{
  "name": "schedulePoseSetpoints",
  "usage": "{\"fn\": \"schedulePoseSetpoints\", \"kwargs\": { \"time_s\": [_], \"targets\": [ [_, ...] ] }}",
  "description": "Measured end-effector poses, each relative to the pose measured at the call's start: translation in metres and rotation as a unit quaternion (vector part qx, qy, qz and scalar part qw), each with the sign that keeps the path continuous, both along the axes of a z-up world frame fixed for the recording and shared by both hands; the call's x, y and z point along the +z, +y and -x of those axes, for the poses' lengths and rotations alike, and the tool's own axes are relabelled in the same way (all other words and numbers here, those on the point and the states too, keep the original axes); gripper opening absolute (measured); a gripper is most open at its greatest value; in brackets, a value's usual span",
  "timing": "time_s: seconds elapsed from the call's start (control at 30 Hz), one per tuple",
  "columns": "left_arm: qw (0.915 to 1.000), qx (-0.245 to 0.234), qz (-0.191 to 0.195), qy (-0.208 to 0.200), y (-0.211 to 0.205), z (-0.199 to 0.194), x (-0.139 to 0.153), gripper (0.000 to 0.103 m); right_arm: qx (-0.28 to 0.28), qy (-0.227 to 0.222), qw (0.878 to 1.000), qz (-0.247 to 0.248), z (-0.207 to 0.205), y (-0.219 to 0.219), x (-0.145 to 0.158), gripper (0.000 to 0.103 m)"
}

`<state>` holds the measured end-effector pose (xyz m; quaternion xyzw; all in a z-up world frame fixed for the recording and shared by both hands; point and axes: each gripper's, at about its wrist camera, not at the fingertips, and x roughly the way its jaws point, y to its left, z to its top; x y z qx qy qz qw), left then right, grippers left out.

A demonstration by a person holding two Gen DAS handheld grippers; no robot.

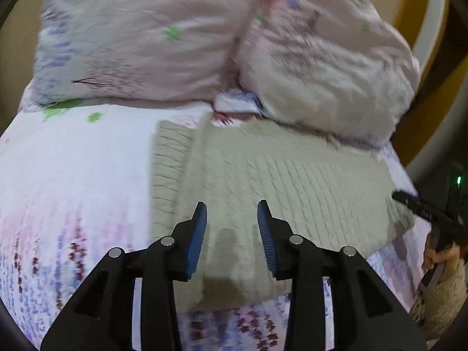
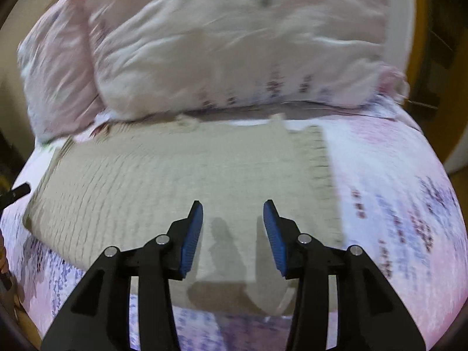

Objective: Fold small clothes

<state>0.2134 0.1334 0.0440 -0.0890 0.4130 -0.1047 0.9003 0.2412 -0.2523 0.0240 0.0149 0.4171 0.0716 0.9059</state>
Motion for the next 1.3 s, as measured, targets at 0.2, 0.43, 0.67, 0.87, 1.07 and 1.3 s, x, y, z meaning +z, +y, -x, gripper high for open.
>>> {"fn": "schedulePoseSetpoints", "kwargs": {
  "time_s": [0.2,0.43,0.67,0.87,1.07,1.3],
  "targets": [
    [0.9993,0.001,-0.017,0.032,-0.009,-0.009,-0.025,0.037,-0.006,0.012,0.998,0.056,-0.007,0.015,-0.019,0.062],
    [0.9982,0.033,0.050,0.000,0.022,-0.004,0.000,0.063,0.001,0.013,1.000,-0.002,-0.014,0.022,-0.001,0.062],
    [0.9826,0.130,0.131,0.022,0.079,-0.017,-0.006,0.075,0.035,0.003,0.999,0.011,-0.032,0.067,-0.002,0.062],
    [0.9690,0.149,0.187,0.064,0.090,-0.030,-0.025,0.076,0.035,0.009,0.998,0.054,-0.039,0.085,-0.018,0.065],
    [0.9675,0.143,0.193,0.079,0.081,-0.037,-0.033,0.076,0.039,0.009,0.998,0.057,-0.040,0.086,-0.019,0.066],
    [0.9699,0.141,0.184,0.075,0.074,-0.041,-0.033,0.075,0.042,0.010,0.998,0.054,-0.041,0.086,-0.020,0.066]
  ]
}}
